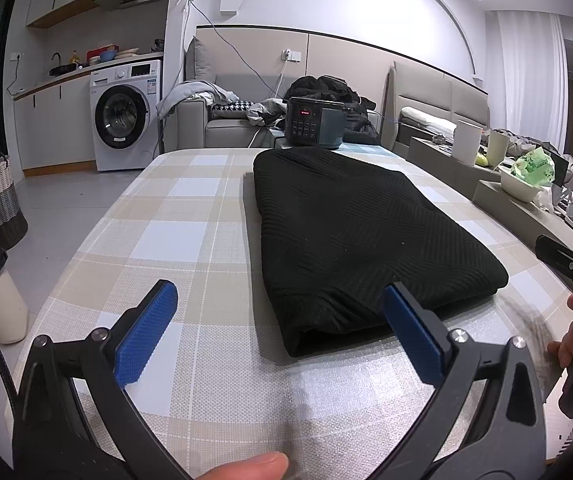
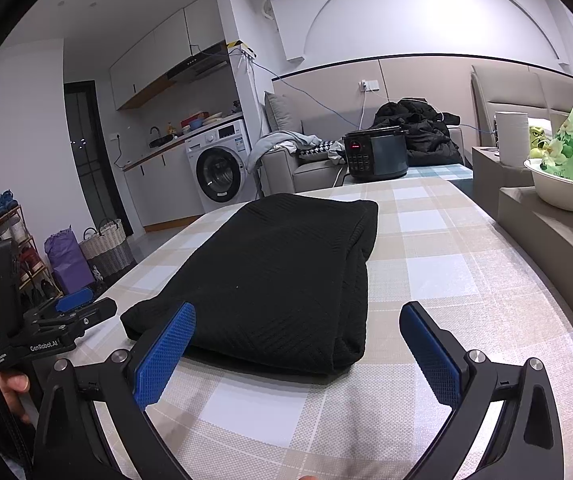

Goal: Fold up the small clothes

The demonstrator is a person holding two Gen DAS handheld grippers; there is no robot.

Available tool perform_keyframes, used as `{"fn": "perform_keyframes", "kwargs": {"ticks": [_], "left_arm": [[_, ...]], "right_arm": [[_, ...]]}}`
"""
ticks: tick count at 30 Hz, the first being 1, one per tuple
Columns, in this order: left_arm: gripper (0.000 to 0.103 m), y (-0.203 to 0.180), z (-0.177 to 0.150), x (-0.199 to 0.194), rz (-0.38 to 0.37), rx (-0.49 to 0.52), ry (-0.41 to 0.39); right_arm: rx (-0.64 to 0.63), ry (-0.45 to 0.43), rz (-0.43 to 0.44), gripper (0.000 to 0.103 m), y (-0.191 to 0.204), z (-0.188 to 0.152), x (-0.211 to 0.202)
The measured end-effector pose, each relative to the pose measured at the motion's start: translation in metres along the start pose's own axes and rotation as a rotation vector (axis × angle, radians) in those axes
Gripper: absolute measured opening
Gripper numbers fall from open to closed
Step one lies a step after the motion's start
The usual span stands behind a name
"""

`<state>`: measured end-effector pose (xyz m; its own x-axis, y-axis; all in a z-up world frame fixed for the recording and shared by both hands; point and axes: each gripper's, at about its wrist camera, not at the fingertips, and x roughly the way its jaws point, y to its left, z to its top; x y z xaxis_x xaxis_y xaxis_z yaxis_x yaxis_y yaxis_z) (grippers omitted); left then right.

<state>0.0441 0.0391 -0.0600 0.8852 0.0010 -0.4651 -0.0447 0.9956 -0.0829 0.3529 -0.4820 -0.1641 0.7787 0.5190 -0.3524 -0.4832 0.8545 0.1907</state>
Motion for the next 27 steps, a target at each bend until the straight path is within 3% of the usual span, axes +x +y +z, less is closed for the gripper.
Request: {"fn": "perform_keyframes", "kwargs": {"ticks": [27], "left_arm": [[0.102, 0.0007, 0.0002, 0.0006, -0.001, -0.001, 0.001]], "right_arm": [[-0.008, 0.007, 0.000, 0.103, -0.0006, -0.0009, 0.0011]]}}
